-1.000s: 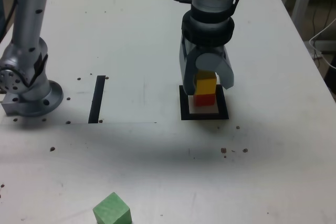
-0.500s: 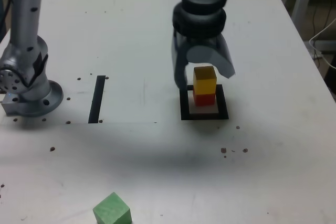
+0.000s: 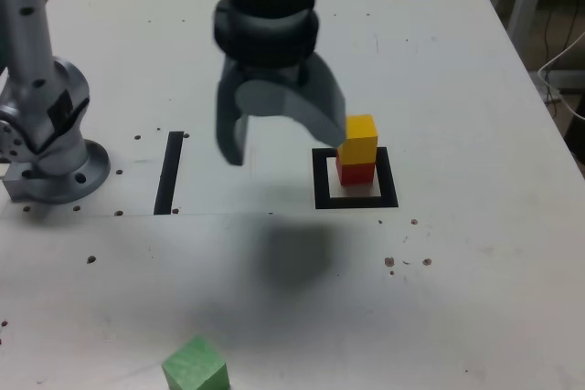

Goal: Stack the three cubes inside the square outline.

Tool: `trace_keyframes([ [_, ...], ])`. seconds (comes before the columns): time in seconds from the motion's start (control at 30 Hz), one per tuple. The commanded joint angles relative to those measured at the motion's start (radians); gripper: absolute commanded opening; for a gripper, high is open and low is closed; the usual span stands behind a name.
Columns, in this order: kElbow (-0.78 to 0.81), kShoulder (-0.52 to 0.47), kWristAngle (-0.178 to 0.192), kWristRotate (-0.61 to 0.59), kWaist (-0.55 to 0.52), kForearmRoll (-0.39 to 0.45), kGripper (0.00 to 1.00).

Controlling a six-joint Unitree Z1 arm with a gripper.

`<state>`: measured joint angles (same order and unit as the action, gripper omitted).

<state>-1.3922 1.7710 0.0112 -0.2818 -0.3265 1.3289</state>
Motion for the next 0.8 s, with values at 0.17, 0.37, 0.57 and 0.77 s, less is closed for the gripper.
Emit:
trace_keyframes([
  [0.17,0.01,-0.03,-0.021,-0.073,-0.143,0.005,0.99],
  [0.37,-0.004,-0.036,-0.033,-0.095,-0.294,-0.004,0.99],
  [0.57,0.007,-0.027,-0.042,-0.082,-0.425,0.0,0.99],
  [0.77,0.009,0.001,-0.041,-0.091,-0.522,-0.01,0.99],
])
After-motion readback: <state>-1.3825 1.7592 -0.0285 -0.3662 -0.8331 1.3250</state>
